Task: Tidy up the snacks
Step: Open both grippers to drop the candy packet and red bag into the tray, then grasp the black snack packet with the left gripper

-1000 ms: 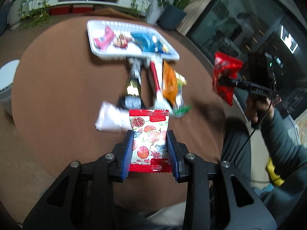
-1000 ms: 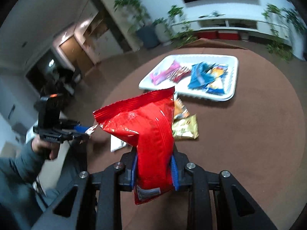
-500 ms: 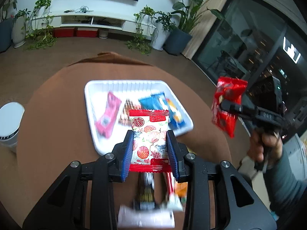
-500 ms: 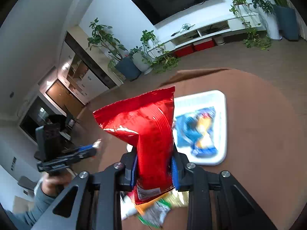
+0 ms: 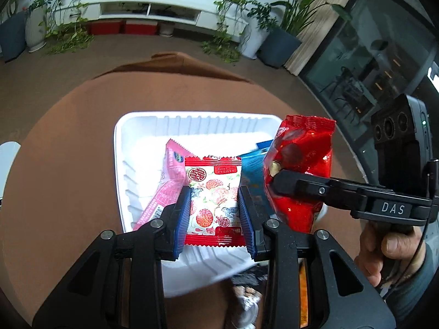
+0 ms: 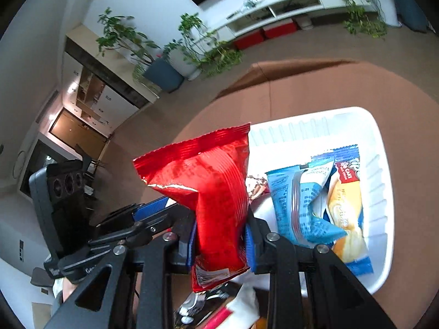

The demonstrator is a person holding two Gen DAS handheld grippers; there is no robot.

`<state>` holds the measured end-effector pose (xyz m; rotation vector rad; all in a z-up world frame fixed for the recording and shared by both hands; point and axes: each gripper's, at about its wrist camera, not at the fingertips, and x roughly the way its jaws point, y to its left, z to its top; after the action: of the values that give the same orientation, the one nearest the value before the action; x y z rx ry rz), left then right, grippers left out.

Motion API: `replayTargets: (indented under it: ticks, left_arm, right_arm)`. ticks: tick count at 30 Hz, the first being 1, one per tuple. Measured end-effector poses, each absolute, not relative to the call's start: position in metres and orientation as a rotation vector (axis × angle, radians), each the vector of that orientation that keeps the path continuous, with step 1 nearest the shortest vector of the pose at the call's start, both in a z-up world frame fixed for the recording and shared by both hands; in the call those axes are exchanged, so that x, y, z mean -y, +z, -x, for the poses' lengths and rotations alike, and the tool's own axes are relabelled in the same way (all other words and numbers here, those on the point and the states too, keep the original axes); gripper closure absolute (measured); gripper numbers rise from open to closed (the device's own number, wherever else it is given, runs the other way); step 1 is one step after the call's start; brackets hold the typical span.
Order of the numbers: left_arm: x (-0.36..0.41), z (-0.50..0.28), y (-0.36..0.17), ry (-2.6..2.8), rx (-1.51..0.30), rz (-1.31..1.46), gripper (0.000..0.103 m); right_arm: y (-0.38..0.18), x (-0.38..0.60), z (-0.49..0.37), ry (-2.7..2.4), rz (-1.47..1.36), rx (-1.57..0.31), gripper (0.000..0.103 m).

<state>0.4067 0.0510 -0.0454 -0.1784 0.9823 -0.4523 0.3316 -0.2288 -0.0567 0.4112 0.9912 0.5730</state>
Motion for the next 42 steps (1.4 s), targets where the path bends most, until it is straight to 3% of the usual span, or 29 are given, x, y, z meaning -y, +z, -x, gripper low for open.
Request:
replayTargets:
  ticks: [11, 15, 22, 28, 30, 36, 42]
  left_arm:
    - [-0.037, -0.426, -0.084, -0.405, -0.988, 0.150, 0.070]
    - [-0.038, -0.430, -0.085, -0.393, -0.973, 0.156, 0.058]
    - [-0.052, -0.416, -0.073, -0.384, -0.940, 0.182, 0.049]
    - [-0.070, -0.381, -0.039, -0.376, -0.858, 0.190, 0.019]
    - [-0.076, -0.365, -0.028, -0.380, -0.831, 0.200, 0.000]
    - [-0.090, -0.288, -0.007, -0.341, -0.782, 0.181, 0.000]
    - [-0.110, -0.199, -0.034, -0.262, -0.856, 0.310, 0.000]
  right_arm:
    - [-0.081, 0.209, -0.347, 0.509, -0.320, -1.038, 0.069]
    - [-0.083, 0.206, -0.350, 0.495, -0.308, -1.030, 0.066]
    - [-0.073, 0.213, -0.348, 0.496, -0.322, -0.989, 0.048]
    - [-0.047, 0.233, -0.323, 0.517, -0.387, -0.900, 0.026]
    - [-0.038, 0.244, -0.307, 0.532, -0.426, -0.856, 0.017]
    - [-0.020, 0.281, -0.242, 0.543, -0.525, -0.727, 0.007]
    - [-0.042, 0.304, -0.164, 0.473, -0.538, -0.681, 0.005]
